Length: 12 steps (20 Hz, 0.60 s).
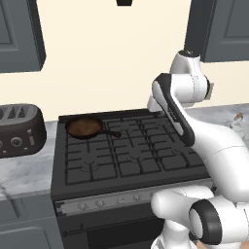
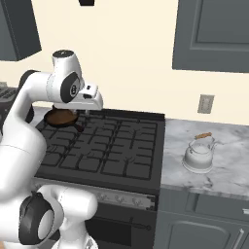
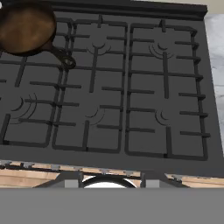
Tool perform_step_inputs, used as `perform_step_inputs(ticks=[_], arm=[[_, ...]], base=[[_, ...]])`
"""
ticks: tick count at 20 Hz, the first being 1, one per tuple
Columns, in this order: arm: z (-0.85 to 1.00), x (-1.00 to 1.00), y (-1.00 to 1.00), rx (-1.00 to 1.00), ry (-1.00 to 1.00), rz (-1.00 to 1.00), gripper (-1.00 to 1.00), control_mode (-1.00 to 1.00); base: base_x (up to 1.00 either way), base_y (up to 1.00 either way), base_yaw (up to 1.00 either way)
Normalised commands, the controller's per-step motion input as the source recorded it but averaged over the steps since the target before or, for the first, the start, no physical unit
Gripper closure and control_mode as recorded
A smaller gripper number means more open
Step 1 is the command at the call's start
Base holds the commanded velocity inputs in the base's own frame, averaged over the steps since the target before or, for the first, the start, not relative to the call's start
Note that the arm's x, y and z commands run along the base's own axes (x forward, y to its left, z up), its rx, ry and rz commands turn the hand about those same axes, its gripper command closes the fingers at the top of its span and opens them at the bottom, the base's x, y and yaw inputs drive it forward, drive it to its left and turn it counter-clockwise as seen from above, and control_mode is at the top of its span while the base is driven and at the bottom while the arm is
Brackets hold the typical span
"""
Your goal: Pick the kettle from the counter and place it on a stove burner. Then turn the burner on.
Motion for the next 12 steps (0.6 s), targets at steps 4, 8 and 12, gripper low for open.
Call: perform_step_inputs(ticks=[4, 8, 12], arm=[[0.0, -0.08, -0.11, 0.0, 0.0, 0.0, -1.0, -1.0], [0.0, -0.14, -0.24, 0.0, 0.0, -0.02, -1.0, -1.0], [-0.01, -0.18, -0.31, 0.0, 0.0, -0.02, -1.0, -1.0]], base=[[0.0, 0.0, 0.0], [0.0, 0.0, 0.0], [0.0, 0.0, 0.0]])
